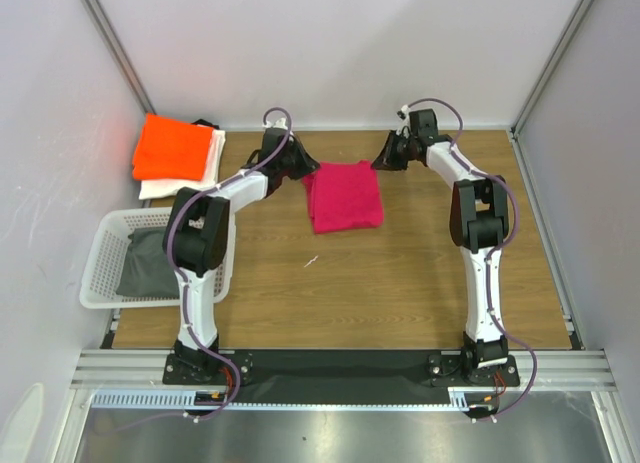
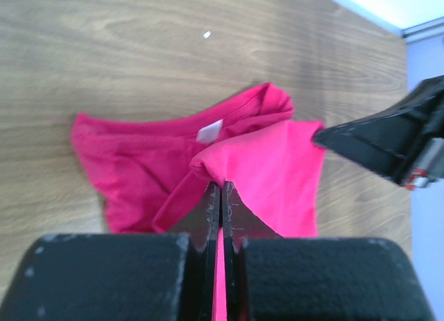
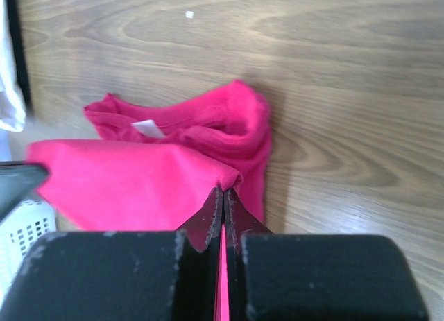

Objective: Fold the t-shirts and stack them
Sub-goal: Fold the tshirt

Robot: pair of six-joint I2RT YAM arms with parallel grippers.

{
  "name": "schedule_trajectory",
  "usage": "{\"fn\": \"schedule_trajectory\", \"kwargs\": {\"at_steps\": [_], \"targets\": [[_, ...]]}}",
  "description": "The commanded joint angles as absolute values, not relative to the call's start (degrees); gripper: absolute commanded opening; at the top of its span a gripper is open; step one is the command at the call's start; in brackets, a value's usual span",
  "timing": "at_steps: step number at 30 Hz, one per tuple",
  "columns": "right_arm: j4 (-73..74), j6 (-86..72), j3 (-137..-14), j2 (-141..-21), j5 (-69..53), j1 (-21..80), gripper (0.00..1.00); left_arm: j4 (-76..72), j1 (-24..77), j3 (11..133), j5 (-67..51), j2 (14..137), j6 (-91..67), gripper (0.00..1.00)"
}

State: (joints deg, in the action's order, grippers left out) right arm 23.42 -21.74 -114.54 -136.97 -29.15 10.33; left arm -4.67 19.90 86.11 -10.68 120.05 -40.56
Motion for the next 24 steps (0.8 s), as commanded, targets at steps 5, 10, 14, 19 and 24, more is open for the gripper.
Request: {"fn": "schedule_trajectory", "kwargs": {"at_steps": [5,10,14,19,24], "targets": [[17.7,-20.6,-114.9,-133.6,-32.3,11.5,0.00,-6.2,19.1,82.2,-6.1,115.5,-43.7,0.00],[16.3,-21.0,-117.7,-136.2,-33.2,11.7,0.00,-6.8,17.8,81.9,-3.5,116.5,-44.6,0.00],[17.3,-20.8,-120.9,-140.0,-33.7,11.7,0.00,-8.3,17.2,81.8,-3.2,118.2,-44.7,0.00],[16.9,-20.9,-123.7,-143.3,-34.8,11.6,0.09,-8.4,17.0,83.1,-1.6,120.9,-44.3,0.00],[19.9,-20.7,-130.1,-145.8,-37.4,11.6,0.40,-7.6,16.9,82.8,-1.1,121.4,-42.9,0.07]]}}
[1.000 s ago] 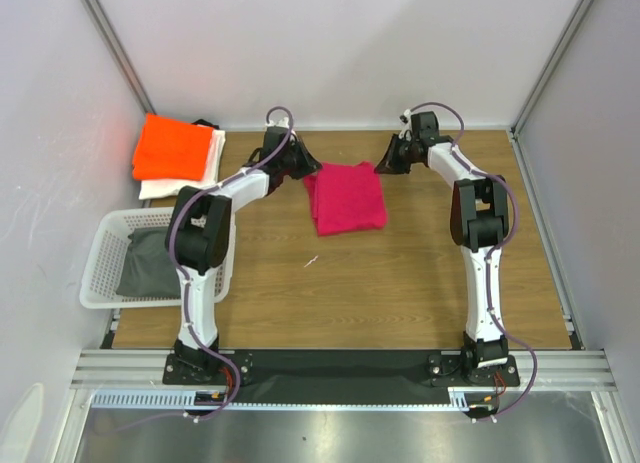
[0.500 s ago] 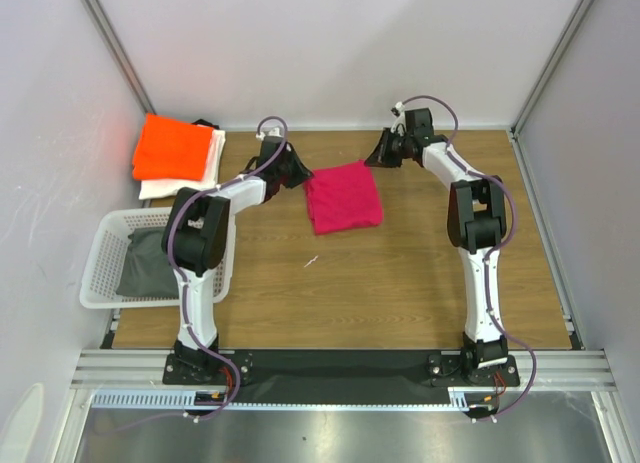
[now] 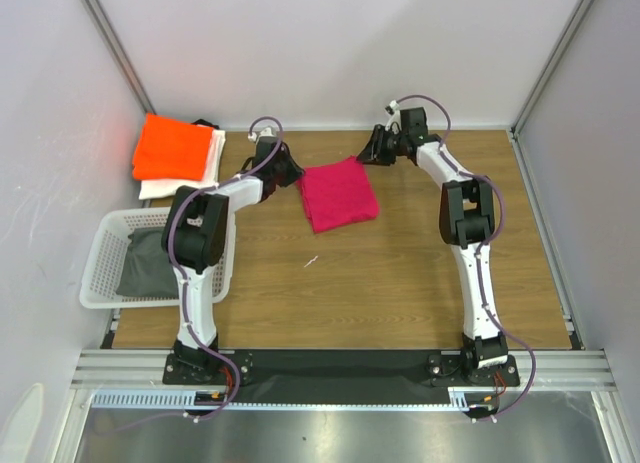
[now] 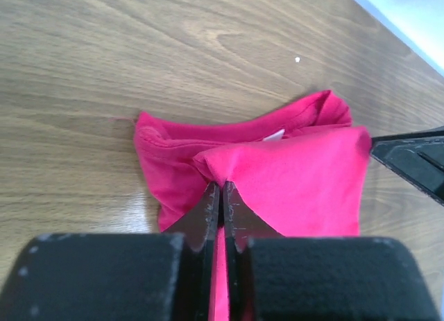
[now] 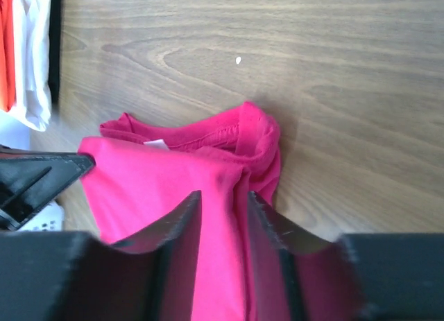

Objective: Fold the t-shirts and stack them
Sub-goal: Fold the tshirt

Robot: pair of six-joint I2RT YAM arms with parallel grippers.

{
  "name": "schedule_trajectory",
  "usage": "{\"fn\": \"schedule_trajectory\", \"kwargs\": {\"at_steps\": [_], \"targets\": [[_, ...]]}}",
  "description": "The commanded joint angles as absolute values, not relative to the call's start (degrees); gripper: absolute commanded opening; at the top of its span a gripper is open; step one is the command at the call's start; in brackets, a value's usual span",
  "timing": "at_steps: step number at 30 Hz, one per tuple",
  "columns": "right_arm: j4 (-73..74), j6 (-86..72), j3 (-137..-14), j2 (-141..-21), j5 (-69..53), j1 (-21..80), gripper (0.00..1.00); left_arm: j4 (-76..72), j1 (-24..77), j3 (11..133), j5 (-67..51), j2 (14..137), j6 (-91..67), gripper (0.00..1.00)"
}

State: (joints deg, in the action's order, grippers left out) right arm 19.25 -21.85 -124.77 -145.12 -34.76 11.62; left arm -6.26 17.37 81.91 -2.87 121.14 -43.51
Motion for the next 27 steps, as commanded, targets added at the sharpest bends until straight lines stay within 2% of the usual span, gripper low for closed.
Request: {"fn": "schedule_trajectory", "kwargs": {"at_steps": [1,2,3,4,5,7,8,10,13,20,27], "targets": [[20.4,-20.5,-130.5,-145.5,-37.2,11.6,0.43,-7.5,16.9,82.8,-1.3,120.9,-42.6,0.11],[21.2,-20.4,-130.6,-145.0,-37.2,11.5,0.52,-7.1,16.9,83.0,-1.6,120.7,-41.5,0.30],[21.5,-20.0,-130.8,-144.6,-37.3,11.4,0.57,-6.8,16.9,83.2,-1.3,120.2,-40.9,0.44],[22.1,-19.8,-130.7,-143.1,-36.9,11.3,0.60,-6.3,16.9,83.4,-1.1,120.1,-40.3,0.51],[23.4,-19.8,-130.6,-142.4,-36.5,11.1,0.69,-5.5,16.9,83.5,-0.4,118.8,-38.9,0.64],[24.6,-19.3,-129.9,-140.0,-37.0,10.2,0.77,-4.2,17.0,83.8,2.1,117.7,-37.4,0.75],[26.3,-19.3,-129.6,-139.1,-36.8,9.9,0.85,-1.6,17.1,83.8,2.9,116.6,-36.7,0.82],[27.6,-19.1,-126.9,-137.1,-36.3,8.7,1.00,0.0,17.1,83.7,3.3,115.1,-36.4,0.84],[27.7,-18.8,-119.6,-131.9,-35.0,7.2,1.00,4.9,17.8,81.6,2.2,113.0,-37.6,0.86],[24.2,-20.3,-102.3,-120.9,-32.2,4.0,1.00,3.5,22.7,75.8,0.4,111.5,-41.7,0.86],[22.2,-19.9,-91.0,-113.6,-32.1,0.7,1.00,2.3,23.6,72.0,1.1,111.6,-44.6,0.87]]}}
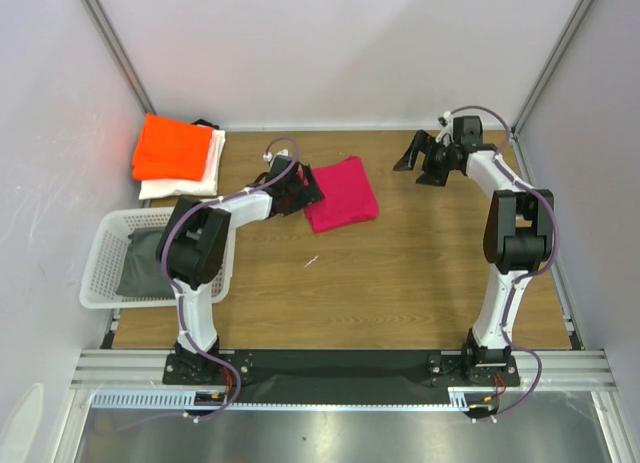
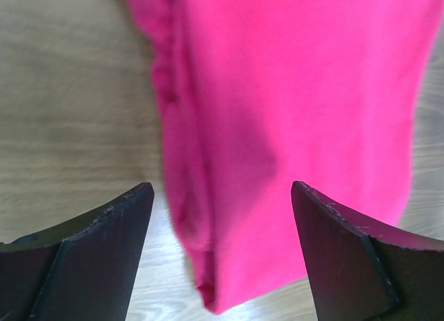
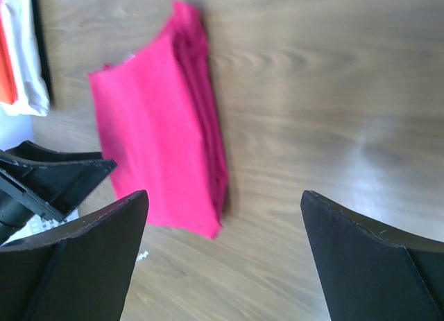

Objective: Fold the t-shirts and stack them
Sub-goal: Fold the tshirt, then neatly place the folded tshirt to the corner

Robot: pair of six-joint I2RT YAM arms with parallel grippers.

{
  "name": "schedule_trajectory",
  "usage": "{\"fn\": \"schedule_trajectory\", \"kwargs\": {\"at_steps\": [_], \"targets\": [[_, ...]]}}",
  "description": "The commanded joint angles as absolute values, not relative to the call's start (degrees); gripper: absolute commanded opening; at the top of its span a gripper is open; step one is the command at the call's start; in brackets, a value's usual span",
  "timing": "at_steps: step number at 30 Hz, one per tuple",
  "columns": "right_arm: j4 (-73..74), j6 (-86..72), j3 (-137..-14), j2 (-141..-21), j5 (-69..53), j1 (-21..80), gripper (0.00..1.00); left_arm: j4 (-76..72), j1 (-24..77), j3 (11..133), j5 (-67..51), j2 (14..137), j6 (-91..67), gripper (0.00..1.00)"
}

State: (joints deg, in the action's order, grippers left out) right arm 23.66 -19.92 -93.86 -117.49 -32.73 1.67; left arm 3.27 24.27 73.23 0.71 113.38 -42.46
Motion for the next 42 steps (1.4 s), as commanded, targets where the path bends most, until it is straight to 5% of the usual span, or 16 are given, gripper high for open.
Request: {"fn": "schedule_trajectory", "kwargs": {"at_steps": [1,12,18,21,25,42], "targets": [[22.1,-19.8,-90.2,-112.3,-31.8,0.4,1.00,1.6,23.6,71.5,1.1,111.7,-44.7,0.87],[22.7,-19.5,-88.7,-110.6,-29.9,0.4,1.00,-4.1,23.9,72.6,-1.9,117.2,-45.1,0.80],[24.3,-19.1,-89.3,-110.0,-28.6,0.4,1.00,-4.2,23.8,74.6,-1.7,120.1,-45.5,0.66],[25.4,-18.5,-89.4,-109.4,-27.3,0.4,1.00,-4.1,23.5,76.5,-2.1,121.3,-43.9,0.45],[26.5,-18.7,-89.4,-107.6,-26.0,0.4,1.00,-3.5,21.7,78.8,-3.1,121.6,-36.5,0.00],[22.7,-22.1,-87.3,-106.4,-22.2,-1.1,1.00,24.8,11.6,114.3,3.6,129.5,-8.1,0.00]]}}
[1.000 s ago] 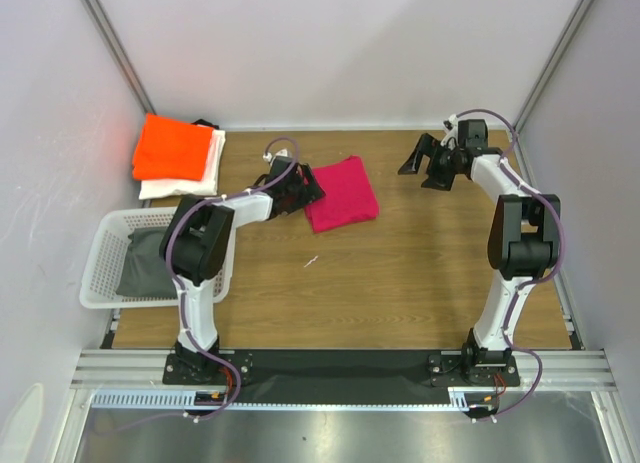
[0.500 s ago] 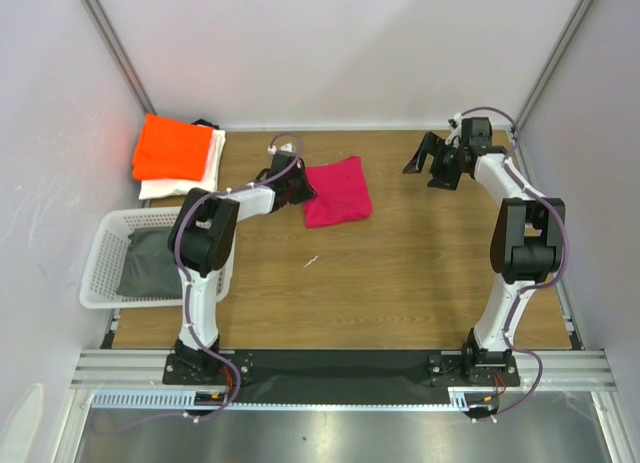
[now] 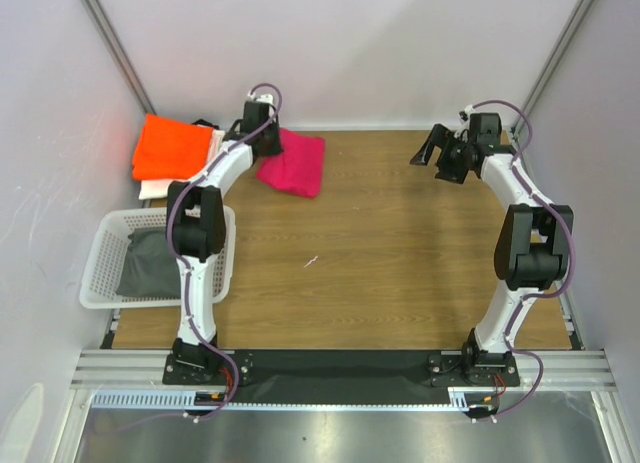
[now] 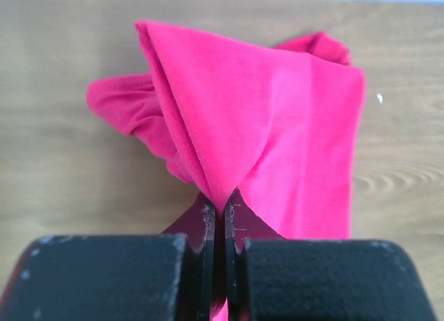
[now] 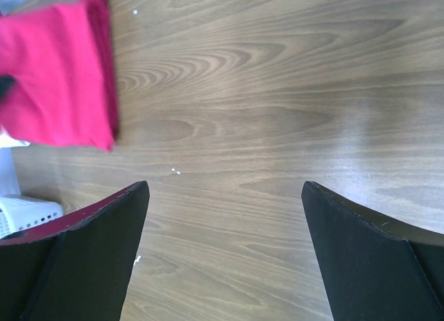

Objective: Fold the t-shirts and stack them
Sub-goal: Neatly place the folded tshirt to the corner

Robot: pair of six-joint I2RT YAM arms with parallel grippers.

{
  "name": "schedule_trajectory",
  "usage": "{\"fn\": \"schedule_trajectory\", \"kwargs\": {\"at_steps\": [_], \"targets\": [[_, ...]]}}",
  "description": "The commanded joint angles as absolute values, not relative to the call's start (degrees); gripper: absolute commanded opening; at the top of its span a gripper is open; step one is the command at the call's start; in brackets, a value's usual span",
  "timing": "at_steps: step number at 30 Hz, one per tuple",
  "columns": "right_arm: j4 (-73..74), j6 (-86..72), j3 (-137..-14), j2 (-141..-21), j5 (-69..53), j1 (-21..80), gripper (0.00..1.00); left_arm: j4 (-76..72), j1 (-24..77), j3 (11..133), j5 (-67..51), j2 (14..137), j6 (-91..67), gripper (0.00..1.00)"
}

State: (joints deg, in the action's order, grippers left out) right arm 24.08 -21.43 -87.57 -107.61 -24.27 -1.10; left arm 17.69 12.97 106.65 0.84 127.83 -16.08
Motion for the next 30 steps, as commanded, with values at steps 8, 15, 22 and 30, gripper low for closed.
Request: {"fn": "schedule_trajectory", "kwargs": {"at_steps": [8,15,22,30], "targets": [[22.1,-24.2,-86.0,-107.5,-20.0,-1.2,1.00,30.2,5.9,124.6,6.8,132.0,2.7,0.00],[22.4,-24.9,-86.0,-109.0,-19.1,-1.1,1.00,32.9,1.9,125.2,3.0,132.0,5.9,0.00],[22.7,-25.1,-85.7,-109.2,-18.5,-0.8,1.00,34.1,1.8,128.1,-1.1,132.6,14.2,0.00],[22.1,-25.0,-83.6,-108.5,-18.0,-0.7,1.00,36.7,0.7,132.3,-0.3,130.3,14.2,0.00]]}}
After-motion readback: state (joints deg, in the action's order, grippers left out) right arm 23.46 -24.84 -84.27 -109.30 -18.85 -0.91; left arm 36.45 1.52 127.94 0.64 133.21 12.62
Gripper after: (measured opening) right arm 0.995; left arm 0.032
